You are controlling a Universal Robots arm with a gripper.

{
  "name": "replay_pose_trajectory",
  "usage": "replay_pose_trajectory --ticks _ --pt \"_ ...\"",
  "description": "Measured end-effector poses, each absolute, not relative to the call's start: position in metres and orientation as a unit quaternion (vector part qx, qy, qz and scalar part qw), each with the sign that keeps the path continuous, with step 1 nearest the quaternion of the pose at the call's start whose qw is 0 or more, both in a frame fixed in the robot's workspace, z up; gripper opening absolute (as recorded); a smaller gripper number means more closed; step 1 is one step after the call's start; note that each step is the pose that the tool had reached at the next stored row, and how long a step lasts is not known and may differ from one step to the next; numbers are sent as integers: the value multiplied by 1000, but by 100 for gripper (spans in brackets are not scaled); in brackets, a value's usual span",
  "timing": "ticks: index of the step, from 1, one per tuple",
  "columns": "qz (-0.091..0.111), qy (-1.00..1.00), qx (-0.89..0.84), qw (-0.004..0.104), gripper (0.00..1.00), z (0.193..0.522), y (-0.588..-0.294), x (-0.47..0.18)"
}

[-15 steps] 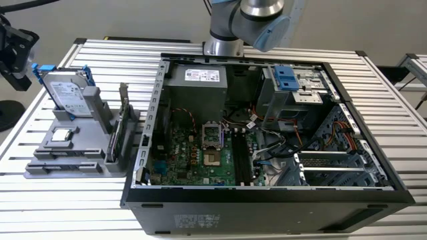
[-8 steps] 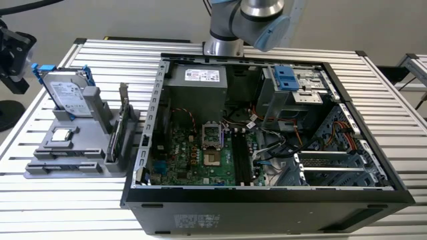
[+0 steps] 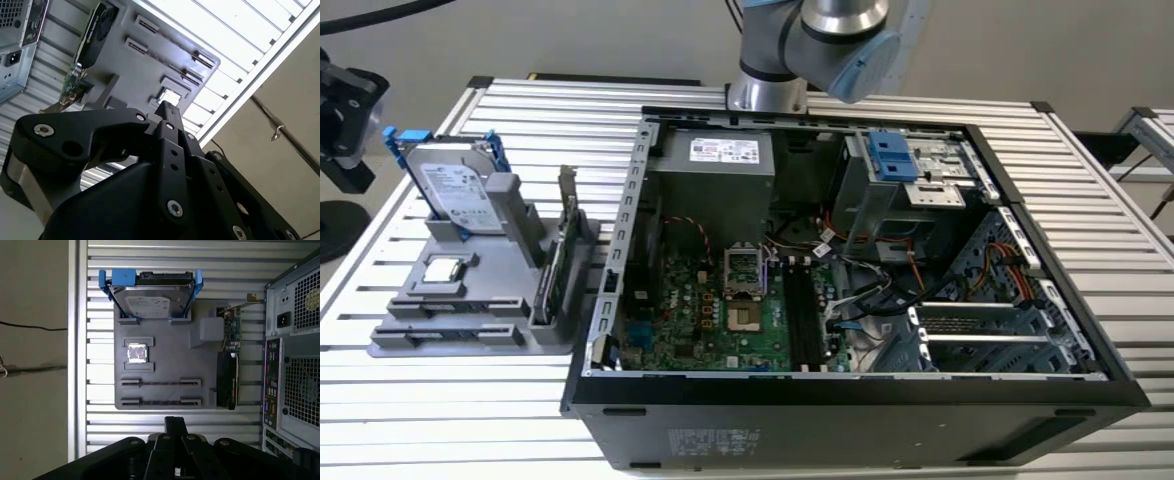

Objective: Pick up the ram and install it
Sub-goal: 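Pick up the ram and move it above insertion slot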

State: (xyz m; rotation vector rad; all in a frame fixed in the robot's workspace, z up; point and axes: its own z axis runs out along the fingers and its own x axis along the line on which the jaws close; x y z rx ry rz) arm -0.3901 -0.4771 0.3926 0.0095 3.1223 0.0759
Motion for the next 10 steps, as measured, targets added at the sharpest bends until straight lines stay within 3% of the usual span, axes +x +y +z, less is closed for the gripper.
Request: replay_pose_trajectory --ticks 10 --pt "24 1000 1 9 0 393 -480 -390"
